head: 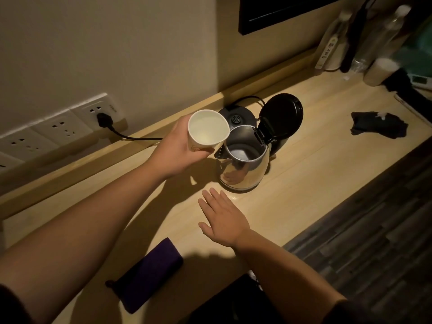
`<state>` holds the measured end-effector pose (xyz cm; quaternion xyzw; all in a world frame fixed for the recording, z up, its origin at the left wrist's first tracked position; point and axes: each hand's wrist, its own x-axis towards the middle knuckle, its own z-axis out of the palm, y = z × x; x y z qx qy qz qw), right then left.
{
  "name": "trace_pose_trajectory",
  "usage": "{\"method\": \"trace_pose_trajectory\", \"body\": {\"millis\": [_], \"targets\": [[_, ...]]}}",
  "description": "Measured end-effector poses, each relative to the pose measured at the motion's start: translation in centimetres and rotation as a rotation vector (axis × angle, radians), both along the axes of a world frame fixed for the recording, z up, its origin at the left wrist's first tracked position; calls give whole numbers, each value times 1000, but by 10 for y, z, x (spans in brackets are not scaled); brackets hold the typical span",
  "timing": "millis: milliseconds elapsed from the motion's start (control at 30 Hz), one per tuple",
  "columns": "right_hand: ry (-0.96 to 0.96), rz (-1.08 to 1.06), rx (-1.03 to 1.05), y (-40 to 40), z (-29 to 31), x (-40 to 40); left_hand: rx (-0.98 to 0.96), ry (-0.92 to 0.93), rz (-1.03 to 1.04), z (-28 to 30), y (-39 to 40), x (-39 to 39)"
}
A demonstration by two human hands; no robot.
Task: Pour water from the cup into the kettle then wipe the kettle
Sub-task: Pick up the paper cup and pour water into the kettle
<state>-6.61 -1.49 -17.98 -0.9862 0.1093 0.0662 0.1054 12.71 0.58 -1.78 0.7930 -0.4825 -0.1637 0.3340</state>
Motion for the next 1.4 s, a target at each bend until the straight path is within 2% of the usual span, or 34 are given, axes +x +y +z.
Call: {"method": "trace_pose_trajectory", "body": {"millis": [467,1400], "targets": [[-9,-11,-8,1,-4,1,60,-133,-95,9,-7,3],[-14,-13,-10,1,-5,2,102,-249,-198,13,-14,5]]}}
